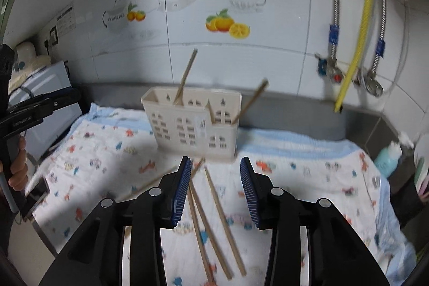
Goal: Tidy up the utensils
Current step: 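Lower the right tool's chopstick into the holder and open while the left does likewise, then return both tools to the chopsticks and close the right tool on one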
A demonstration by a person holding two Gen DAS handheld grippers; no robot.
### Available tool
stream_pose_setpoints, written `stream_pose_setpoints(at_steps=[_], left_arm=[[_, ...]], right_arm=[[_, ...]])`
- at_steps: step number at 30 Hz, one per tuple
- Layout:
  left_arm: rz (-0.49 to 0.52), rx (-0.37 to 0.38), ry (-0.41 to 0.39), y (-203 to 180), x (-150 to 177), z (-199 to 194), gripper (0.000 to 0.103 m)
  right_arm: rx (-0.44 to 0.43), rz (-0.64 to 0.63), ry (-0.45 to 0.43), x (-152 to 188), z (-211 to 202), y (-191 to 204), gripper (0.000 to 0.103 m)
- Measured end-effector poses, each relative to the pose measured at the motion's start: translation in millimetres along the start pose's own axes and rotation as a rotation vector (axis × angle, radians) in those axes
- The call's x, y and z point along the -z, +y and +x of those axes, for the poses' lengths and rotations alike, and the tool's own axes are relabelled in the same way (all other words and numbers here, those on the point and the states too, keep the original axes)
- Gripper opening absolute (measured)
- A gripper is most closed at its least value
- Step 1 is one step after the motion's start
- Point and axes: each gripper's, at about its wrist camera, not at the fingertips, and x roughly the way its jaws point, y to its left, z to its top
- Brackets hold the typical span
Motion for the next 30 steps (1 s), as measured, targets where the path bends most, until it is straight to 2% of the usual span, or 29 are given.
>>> stream_pose_setpoints(at_steps=[8, 15, 18, 24, 26, 30], left_arm=[[-0.019, -0.026, 0.049, 2, 55, -7, 0.044], [-0.062, -0.04, 0.095, 14, 93, -7, 0.044], [-0.075, -0.056, 0.099, 20, 102, -9, 0.044], [-0.119, -0.068, 0.109, 35, 117, -12, 0.044], [-0.124, -0.071, 0.112, 41, 121, -11, 0.044], [-0.14, -0.07, 0.111, 51, 126, -12, 0.044]], right_arm=[[0.02, 0.046, 0.011, 53, -3, 10, 0.038], [0.025, 0.079, 0.015, 80, 3, 36, 0.038], [0.045, 0.078, 0.021, 87, 10, 53, 0.037], [0.006, 0.165, 0.069, 99, 37, 76, 0.037], [-0.001, 0.196, 0.094, 103, 49, 83, 0.03], [-0.01, 0.241, 0.142, 109, 70, 92, 0.025]])
